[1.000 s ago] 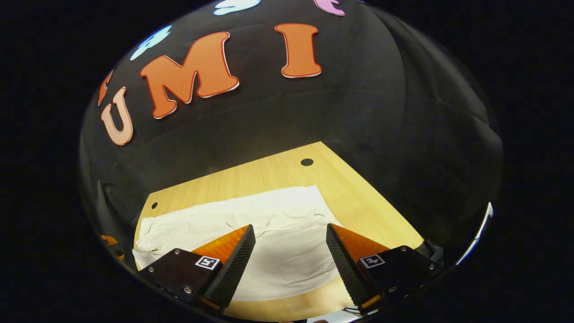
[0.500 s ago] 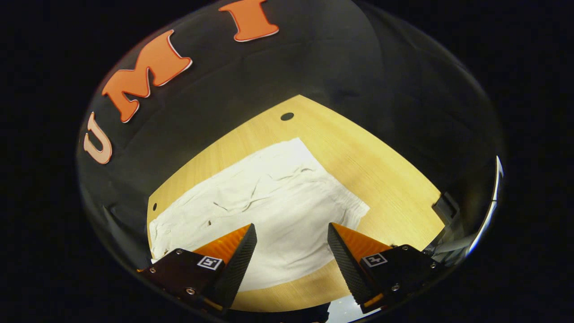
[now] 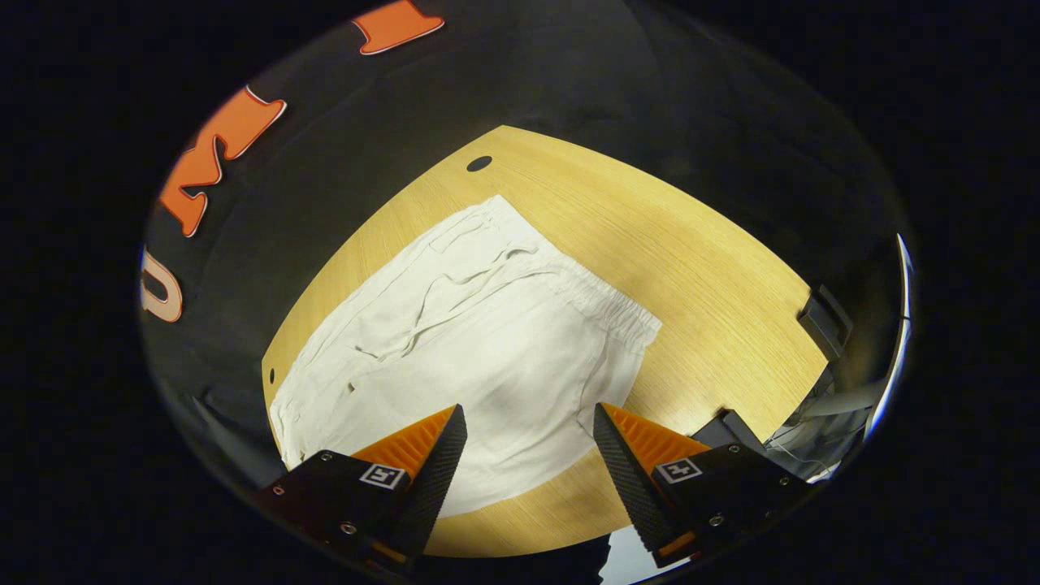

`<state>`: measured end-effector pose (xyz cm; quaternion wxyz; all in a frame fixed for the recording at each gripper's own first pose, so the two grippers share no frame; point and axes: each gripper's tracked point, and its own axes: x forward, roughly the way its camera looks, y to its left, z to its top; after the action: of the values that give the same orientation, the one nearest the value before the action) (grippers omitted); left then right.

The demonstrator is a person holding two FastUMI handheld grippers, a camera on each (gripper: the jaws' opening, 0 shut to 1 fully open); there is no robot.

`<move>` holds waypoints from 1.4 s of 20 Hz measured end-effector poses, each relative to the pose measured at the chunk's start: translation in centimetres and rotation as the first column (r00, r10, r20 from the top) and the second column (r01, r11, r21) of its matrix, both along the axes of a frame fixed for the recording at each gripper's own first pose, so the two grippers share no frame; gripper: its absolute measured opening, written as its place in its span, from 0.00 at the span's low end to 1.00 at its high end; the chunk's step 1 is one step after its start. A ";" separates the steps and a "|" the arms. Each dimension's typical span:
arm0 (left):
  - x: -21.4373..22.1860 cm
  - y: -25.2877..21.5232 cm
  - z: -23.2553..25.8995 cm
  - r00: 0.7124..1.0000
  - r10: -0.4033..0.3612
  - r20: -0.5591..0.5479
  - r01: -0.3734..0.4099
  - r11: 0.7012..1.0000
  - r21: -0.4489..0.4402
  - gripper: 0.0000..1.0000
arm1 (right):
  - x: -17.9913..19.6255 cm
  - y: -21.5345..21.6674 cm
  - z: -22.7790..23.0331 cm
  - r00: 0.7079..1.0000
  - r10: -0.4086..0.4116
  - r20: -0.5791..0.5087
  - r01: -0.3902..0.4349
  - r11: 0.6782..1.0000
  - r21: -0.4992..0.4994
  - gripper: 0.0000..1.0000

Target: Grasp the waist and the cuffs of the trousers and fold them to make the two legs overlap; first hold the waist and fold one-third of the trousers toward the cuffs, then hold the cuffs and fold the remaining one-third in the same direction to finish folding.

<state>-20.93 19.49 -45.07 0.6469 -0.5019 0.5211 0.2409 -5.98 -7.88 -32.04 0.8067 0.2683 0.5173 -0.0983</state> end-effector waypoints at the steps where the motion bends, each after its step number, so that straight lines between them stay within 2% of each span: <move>1: 0.5 0.3 -0.2 1.000 0.006 0.014 -0.006 1.000 0.004 0.99 | 0.0 -0.2 -0.2 1.000 0.000 -0.005 0.000 1.000 -0.005 0.96; 3: 1.6 0.4 -0.7 0.999 0.000 0.038 0.000 1.000 0.011 0.96 | 0.1 -0.4 -0.8 1.000 -0.004 -0.014 0.003 1.000 -0.005 0.96; 4: 1.9 0.6 -0.8 0.999 -0.004 0.049 0.003 1.000 0.011 0.99 | 0.1 -0.5 -1.1 1.000 -0.009 -0.017 0.009 1.000 -0.003 0.96; 6: 2.9 0.6 -1.1 0.995 0.007 0.099 -0.007 1.000 -0.002 0.94 | 0.2 -0.9 -1.7 0.999 -0.027 -0.023 0.027 1.000 0.000 0.96; 9: 3.8 0.7 -1.7 0.991 0.044 0.126 -0.041 0.999 -0.026 0.81 | 0.2 -1.2 -2.3 0.998 -0.048 -0.033 0.048 0.999 0.012 0.96; 10: 4.2 0.6 -1.8 0.989 0.055 0.139 -0.051 0.998 -0.035 0.72 | 0.2 -1.4 -2.6 0.998 -0.052 -0.037 0.053 0.999 0.010 0.96; 11: 4.6 0.5 -1.8 0.987 0.059 0.147 -0.054 0.998 -0.039 0.70 | 0.2 -1.5 -2.9 0.998 -0.053 -0.042 0.054 0.999 0.008 0.96; 16: 5.5 0.2 -2.2 0.989 0.017 0.150 -0.013 1.000 -0.027 0.61 | 0.0 -2.8 -4.1 0.995 -0.078 -0.061 0.077 0.997 -0.017 0.96; 19: 5.6 0.2 -2.5 0.990 0.009 0.141 -0.006 1.000 -0.022 0.60 | 0.3 -3.2 -5.3 0.992 -0.104 -0.078 0.103 0.995 -0.017 0.94; 21: 5.7 0.3 -2.6 0.991 0.010 0.132 -0.007 1.000 -0.016 0.50 | 1.0 -3.5 -6.0 0.989 -0.124 -0.078 0.122 0.992 -0.025 0.92; 23: 5.3 0.4 -2.9 0.995 -0.002 0.102 0.002 1.000 0.000 0.45 | 1.6 -4.1 -6.7 0.987 -0.134 -0.090 0.130 0.990 -0.049 0.90; 24: 5.6 0.4 -2.9 0.995 -0.009 0.098 0.008 1.000 0.008 0.35 | 1.7 -4.3 -6.9 0.986 -0.135 -0.096 0.130 0.990 -0.060 0.89; 26: 5.3 0.5 -3.4 0.997 -0.019 0.070 0.017 1.000 0.022 0.29 | 1.5 -4.5 -7.7 0.983 -0.134 -0.122 0.125 0.989 -0.078 0.86; 28: 5.3 0.7 -3.6 0.998 -0.022 0.060 0.020 0.999 0.026 0.15 | 2.1 -4.7 -7.8 0.985 -0.131 -0.109 0.122 0.989 -0.086 0.81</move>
<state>-15.65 20.15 -48.63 0.6714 -0.4950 0.5034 0.2254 -3.86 -12.62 -39.79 0.7777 0.2625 0.5403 -0.1852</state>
